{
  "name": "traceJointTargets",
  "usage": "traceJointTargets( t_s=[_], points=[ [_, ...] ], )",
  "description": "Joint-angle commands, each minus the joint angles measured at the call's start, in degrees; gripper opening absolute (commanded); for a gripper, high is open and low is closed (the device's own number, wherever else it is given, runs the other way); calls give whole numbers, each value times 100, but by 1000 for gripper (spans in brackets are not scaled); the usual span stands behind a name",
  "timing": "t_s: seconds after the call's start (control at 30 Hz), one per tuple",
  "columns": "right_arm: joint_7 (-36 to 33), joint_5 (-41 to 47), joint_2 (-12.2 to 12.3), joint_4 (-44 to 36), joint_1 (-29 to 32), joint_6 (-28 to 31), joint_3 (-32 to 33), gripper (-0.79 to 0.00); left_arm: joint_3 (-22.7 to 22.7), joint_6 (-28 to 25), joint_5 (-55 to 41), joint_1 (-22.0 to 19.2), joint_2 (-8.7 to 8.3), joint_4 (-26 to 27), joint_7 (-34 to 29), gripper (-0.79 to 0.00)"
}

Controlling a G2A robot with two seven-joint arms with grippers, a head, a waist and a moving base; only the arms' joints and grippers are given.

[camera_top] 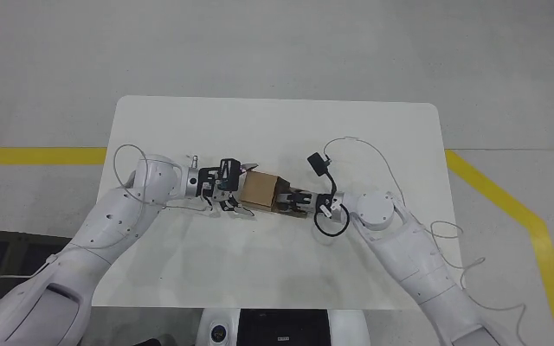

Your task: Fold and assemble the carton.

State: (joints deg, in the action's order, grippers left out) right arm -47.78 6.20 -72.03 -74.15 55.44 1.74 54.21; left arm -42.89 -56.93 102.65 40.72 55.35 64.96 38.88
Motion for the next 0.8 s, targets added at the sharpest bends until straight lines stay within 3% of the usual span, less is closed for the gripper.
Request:
traceJointTargets(
  t_s=[0.0,0.47,0.77],
  points=[
    [15,74,-47,190,-120,114,-91,-785,-9,-6,-12,12,-5,11,-62,0],
    [-51,405,-276,990,-586,652,-457,-785,-89,-81,-276,85,-10,84,-481,0],
    [-207,377,-267,918,-587,706,-383,-785,-152,-107,-503,120,-5,99,-742,0]
  ],
)
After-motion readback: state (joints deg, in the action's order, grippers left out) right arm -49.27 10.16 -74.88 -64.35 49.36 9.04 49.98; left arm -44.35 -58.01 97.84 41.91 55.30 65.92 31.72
